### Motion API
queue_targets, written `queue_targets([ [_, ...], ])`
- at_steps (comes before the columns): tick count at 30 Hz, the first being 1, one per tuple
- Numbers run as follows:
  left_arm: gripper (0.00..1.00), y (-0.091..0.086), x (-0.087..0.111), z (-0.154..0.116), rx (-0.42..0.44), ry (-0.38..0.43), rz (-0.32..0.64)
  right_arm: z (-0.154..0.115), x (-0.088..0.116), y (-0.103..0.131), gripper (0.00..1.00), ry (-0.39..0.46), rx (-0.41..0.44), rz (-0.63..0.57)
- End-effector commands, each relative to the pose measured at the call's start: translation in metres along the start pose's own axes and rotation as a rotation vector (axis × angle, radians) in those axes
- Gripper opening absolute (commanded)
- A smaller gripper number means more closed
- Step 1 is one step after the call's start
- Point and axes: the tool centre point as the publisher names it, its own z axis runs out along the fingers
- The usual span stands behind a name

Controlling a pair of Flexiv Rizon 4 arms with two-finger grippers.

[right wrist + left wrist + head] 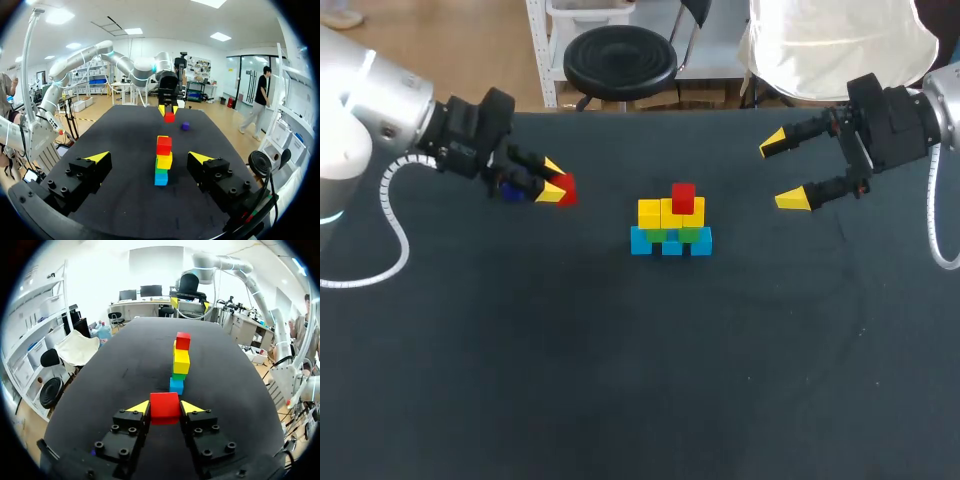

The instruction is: Place the blue cubes, place green cubes on the blue cubes, place the yellow cubes on the green cubes, then place the red cubes on the yellow cubes, and place purple cube on the red cubes.

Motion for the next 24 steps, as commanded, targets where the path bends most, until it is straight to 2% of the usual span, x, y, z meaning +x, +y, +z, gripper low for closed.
queue_targets([
  [1, 0.0, 0.001, 0.0, 0.0, 0.002, 0.001, 0.0, 0.0, 0.0, 0.001, 1.0, -0.001, 0.002, -0.001],
  [7, 0.0, 0.001, 0.0, 0.0, 0.002, 0.001, 0.0, 0.0, 0.0, 0.001, 1.0, -0.001, 0.002, -0.001],
  [13, 0.0, -0.006, 0.005, 0.01, 0.069, -0.003, -0.007, 0.0, 0.0, 0.001, 1.0, -0.001, 0.002, -0.001],
  [24, 0.0, -0.016, -0.031, 0.02, 0.156, -0.019, 0.078, 0.0, 0.0, 0.001, 1.0, -0.001, 0.002, -0.001],
])
